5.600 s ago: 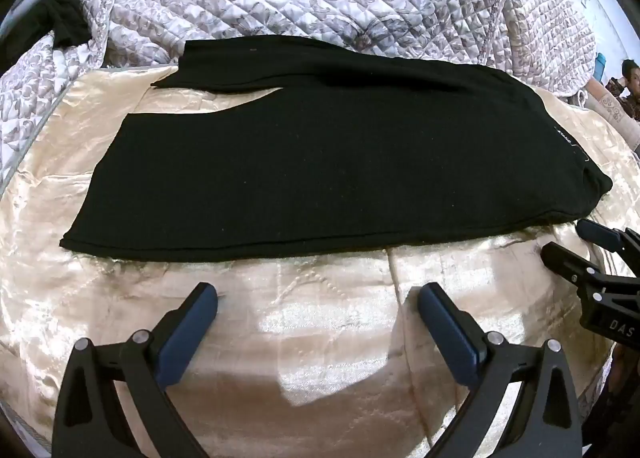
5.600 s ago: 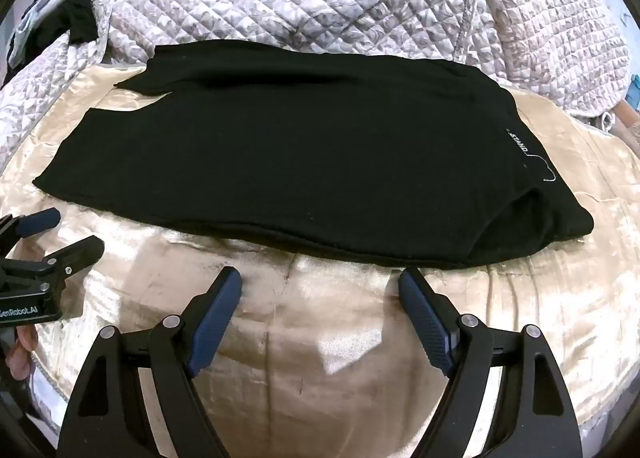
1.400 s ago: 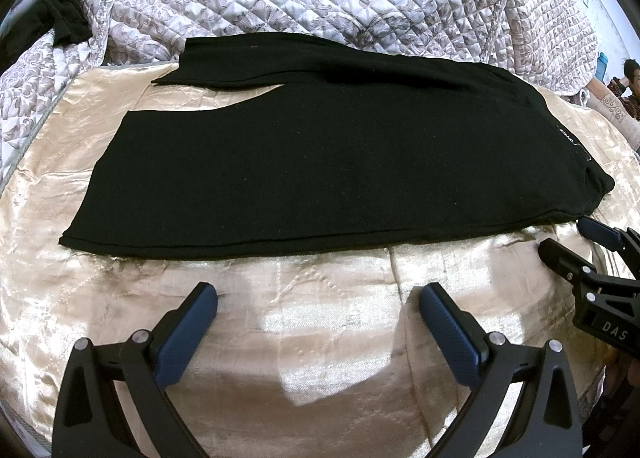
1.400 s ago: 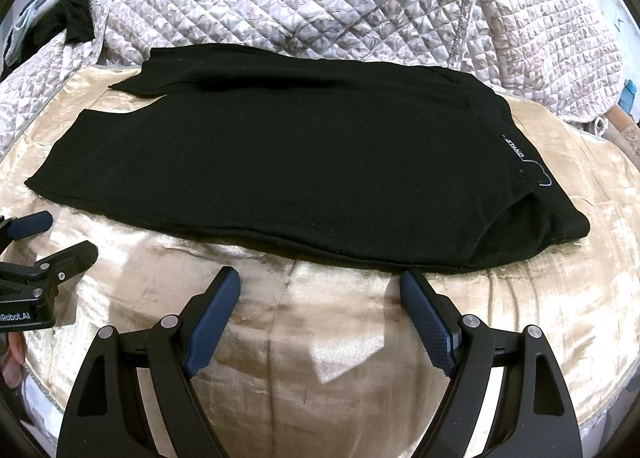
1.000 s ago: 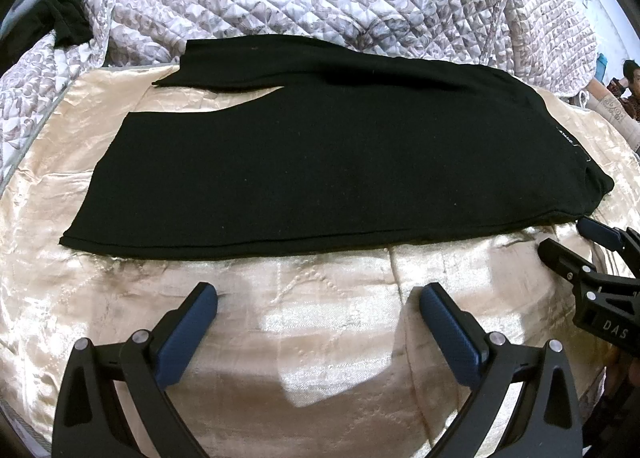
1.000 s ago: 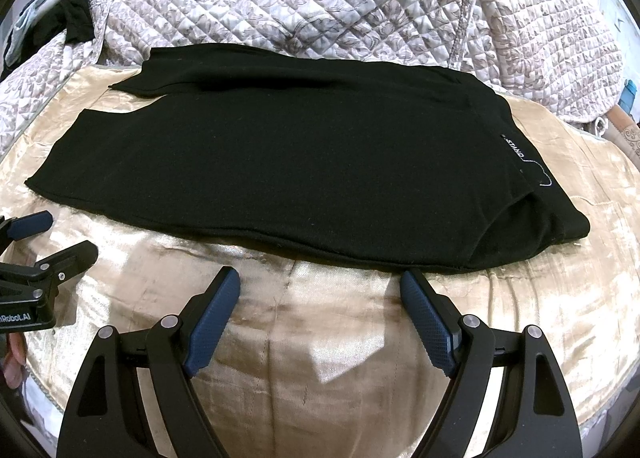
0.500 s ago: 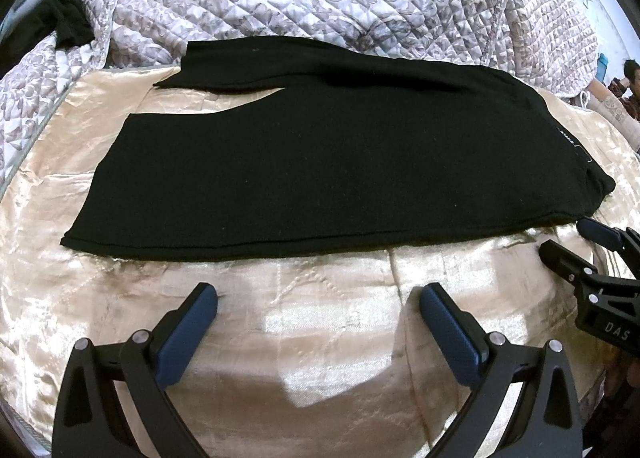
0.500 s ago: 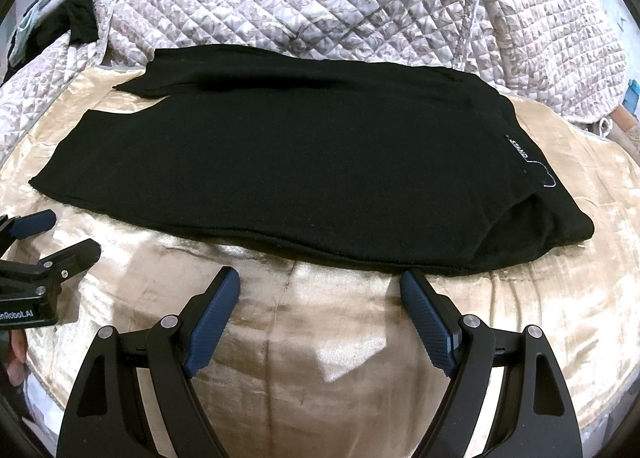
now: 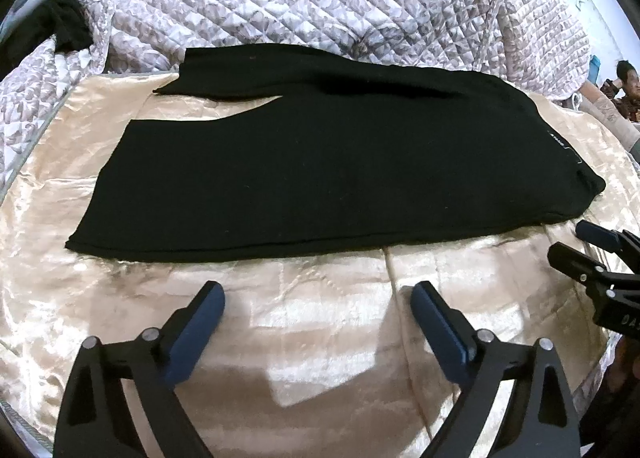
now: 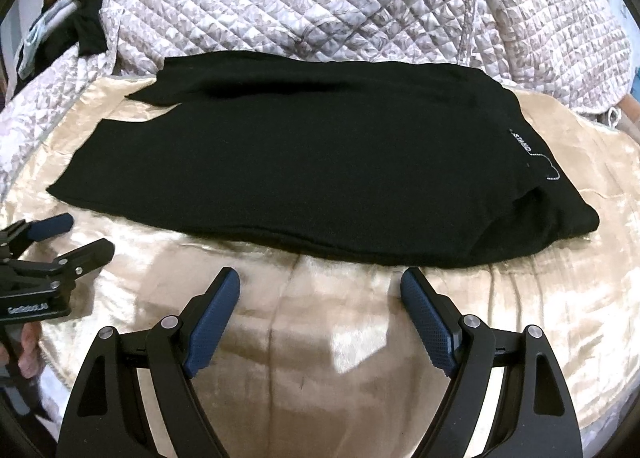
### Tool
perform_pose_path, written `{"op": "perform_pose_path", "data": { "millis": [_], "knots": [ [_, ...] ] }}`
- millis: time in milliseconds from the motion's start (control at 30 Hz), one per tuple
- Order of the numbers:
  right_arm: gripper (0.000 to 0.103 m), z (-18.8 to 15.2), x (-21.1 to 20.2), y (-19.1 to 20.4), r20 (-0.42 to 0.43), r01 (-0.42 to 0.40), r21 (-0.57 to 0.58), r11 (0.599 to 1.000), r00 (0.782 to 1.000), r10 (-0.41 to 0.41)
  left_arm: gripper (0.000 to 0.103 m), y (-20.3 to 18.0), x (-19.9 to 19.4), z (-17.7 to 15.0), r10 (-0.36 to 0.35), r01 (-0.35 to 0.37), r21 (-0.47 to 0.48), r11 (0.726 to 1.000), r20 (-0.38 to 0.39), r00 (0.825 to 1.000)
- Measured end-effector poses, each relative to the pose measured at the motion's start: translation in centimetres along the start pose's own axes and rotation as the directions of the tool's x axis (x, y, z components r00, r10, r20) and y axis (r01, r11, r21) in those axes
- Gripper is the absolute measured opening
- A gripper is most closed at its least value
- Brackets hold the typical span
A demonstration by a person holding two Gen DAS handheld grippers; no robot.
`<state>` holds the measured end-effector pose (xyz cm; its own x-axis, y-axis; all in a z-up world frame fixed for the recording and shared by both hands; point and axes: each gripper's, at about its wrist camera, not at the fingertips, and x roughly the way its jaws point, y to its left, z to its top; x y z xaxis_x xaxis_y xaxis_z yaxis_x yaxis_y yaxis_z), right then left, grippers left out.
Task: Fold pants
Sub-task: 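Grasp the black pants' waistband with both grippers and lift it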
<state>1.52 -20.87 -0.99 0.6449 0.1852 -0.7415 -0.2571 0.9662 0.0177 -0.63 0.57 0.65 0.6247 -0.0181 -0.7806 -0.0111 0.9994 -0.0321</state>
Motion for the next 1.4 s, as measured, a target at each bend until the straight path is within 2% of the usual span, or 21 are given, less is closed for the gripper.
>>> {"op": "perform_pose_path", "data": {
  "millis": [167, 233, 300, 367, 467, 567, 667, 733, 833, 933, 967, 1033, 1067, 1100, 1133, 1233, 1300, 1400],
  "knots": [
    [0.083, -0.3, -1.3, -1.1, 0.005, -0.019, 0.027, 0.999, 1.000, 0.018, 0.088, 0.8, -0.8, 0.3, -0.012, 0.013, -0.020, 1.000, 0.027, 1.000],
    [0.082, -0.2, -1.7, -1.6, 0.017, -0.018, 0.040, 0.999, 1.000, 0.018, 0.082, 1.9, -1.1, 0.4, -0.022, 0.024, -0.056, 0.998, 0.035, 0.999],
    [0.079, -0.1, -2.0, -2.4, 0.024, -0.020, 0.059, 0.998, 1.000, 0.018, 0.079, 3.4, -1.3, 0.6, -0.033, 0.037, -0.109, 0.993, 0.042, 0.999],
    [0.071, 0.1, -2.1, -3.7, 0.030, -0.019, 0.105, 0.994, 0.999, 0.016, 0.078, 5.1, -1.2, 0.6, -0.046, 0.053, -0.169, 0.984, 0.044, 0.998],
    [0.066, 0.1, -2.0, -6.1, 0.038, -0.034, 0.194, 0.980, 0.999, 0.027, 0.078, 8.1, -0.3, 0.4, -0.091, 0.097, -0.284, 0.954, 0.034, 0.995],
    [0.066, -0.1, -1.3, -9.5, 0.041, -0.068, 0.329, 0.942, 0.997, 0.058, 0.078, 9.8, 0.0, 0.4, -0.144, 0.159, -0.375, 0.913, 0.066, 0.987],
    [0.066, -0.1, -0.7, -12.3, 0.068, -0.125, 0.457, 0.880, 0.992, 0.106, 0.078, 11.1, 0.8, 0.5, -0.187, 0.208, -0.459, 0.864, 0.092, 0.978],
    [0.066, 0.1, -0.1, -13.6, 0.091, -0.173, 0.527, 0.832, 0.985, 0.148, 0.078, 11.4, 1.4, 1.0, -0.195, 0.222, -0.491, 0.842, 0.106, 0.975],
    [0.066, 1.1, 0.8, -14.9, 0.119, -0.214, 0.582, 0.784, 0.977, 0.178, 0.077, 11.6, 2.1, 1.7, -0.195, 0.227, -0.504, 0.833, 0.116, 0.974],
    [0.062, 2.0, 1.5, -15.4, 0.130, -0.219, 0.601, 0.769, 0.976, 0.177, 0.076, 11.8, 2.6, 2.2, -0.184, 0.224, -0.508, 0.832, 0.129, 0.974],
    [0.057, 2.5, 1.7, -15.5, 0.126, -0.207, 0.604, 0.769, 0.978, 0.165, 0.073, 12.0, 2.7, 2.4, -0.175, 0.216, -0.504, 0.836, 0.129, 0.976],
    [0.043, 2.8, 1.9, -15.9, 0.129, -0.187, 0.604, 0.775, 0.982, 0.136, 0.056, 12.5, 3.0, 2.5, -0.149, 0.194, -0.520, 0.832, 0.127, 0.981],
    [0.035, 2.9, 2.1, -16.1, 0.127, -0.176, 0.611, 0.772, 0.984, 0.123, 0.051, 12.9, 3.1, 2.5, -0.137, 0.183, -0.534, 0.825, 0.125, 0.983],
    [0.030, 2.8, 2.3, -16.5, 0.131, -0.174, 0.622, 0.764, 0.984, 0.118, 0.040, 13.2, 3.3, 2.5, -0.124, 0.170, -0.545, 0.821, 0.120, 0.985],
    [0.027, 2.7, 2.5, -17.0, 0.135, -0.176, 0.640, 0.748, 0.984, 0.116, 0.029, 13.6, 3.5, 2.6, -0.105, 0.151, -0.555, 0.818, 0.113, 0.988],
    [0.020, 2.9, 2.8, -17.6, 0.142, -0.173, 0.652, 0.739, 0.984, 0.106, 0.008, 14.4, 4.3, 2.8, -0.067, 0.107, -0.578, 0.809, 0.091, 0.994],
    [0.013, 3.1, 3.0, -17.7, 0.138, -0.158, 0.650, 0.743, 0.986, 0.090, 0.004, 14.5, 4.3, 3.0, -0.062, 0.100, -0.581, 0.807, 0.085, 0.994],
    [0.007, 2.9, 2.9, -17.8, 0.140, -0.151, 0.650, 0.745, 0.987, 0.078, 0.003, 14.0, 3.1, 3.4, -0.028, 0.079, -0.550, 0.831, 0.102, 0.994]
  ]
}}
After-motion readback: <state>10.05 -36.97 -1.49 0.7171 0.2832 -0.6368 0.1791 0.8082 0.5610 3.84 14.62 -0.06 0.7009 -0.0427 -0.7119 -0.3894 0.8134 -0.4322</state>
